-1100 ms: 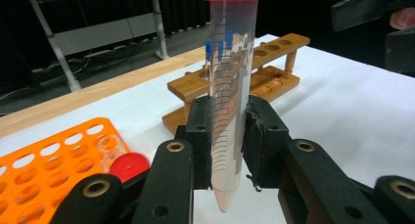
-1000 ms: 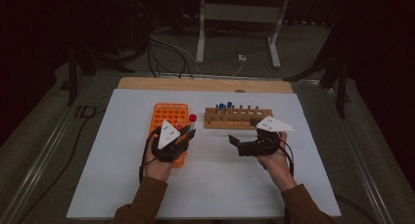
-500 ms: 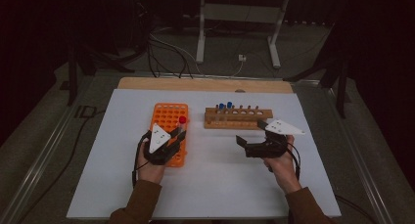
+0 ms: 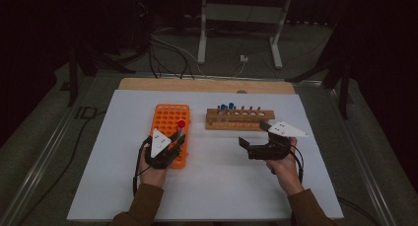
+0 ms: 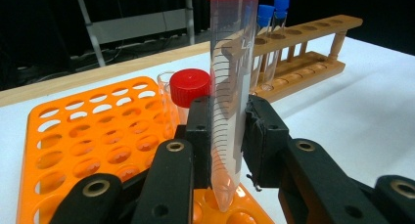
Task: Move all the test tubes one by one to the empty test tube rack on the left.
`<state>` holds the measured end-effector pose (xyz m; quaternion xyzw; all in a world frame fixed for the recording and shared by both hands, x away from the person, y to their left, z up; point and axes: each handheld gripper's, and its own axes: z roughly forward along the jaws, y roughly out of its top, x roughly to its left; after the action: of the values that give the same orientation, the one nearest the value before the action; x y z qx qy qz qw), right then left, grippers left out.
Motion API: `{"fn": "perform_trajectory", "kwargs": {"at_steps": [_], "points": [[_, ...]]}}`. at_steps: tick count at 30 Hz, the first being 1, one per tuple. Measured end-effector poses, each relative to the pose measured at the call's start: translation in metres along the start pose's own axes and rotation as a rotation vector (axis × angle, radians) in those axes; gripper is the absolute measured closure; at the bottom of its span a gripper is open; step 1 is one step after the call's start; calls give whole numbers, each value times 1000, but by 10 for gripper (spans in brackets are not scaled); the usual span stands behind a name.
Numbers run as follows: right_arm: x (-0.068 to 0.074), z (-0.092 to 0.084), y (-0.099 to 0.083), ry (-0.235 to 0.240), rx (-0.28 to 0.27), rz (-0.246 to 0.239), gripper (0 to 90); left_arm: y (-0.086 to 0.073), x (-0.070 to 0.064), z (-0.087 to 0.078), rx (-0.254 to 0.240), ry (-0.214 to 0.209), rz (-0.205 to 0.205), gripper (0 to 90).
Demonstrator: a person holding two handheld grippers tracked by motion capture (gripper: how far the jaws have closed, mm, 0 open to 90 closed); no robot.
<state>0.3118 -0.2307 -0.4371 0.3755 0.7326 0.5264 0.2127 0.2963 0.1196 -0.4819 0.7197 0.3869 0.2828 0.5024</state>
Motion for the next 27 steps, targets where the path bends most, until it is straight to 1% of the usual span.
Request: {"fn": "perform_trajectory", "kwargs": {"at_steps": [7,11,17,27], "points": [[0,0,-1,2,5,2,1,-2,4,-6,-5,-6,-22,752],[0,0,-2,1,5,2,1,-2,2,-7,-3,-6,-11,752],[-1,1,-3,3,10,6,1,-3,2,-8,-4,-8,-11,752],[0,2,-4,8,14,6,1,-4,0,-9,-4,-3,7,752]]}}
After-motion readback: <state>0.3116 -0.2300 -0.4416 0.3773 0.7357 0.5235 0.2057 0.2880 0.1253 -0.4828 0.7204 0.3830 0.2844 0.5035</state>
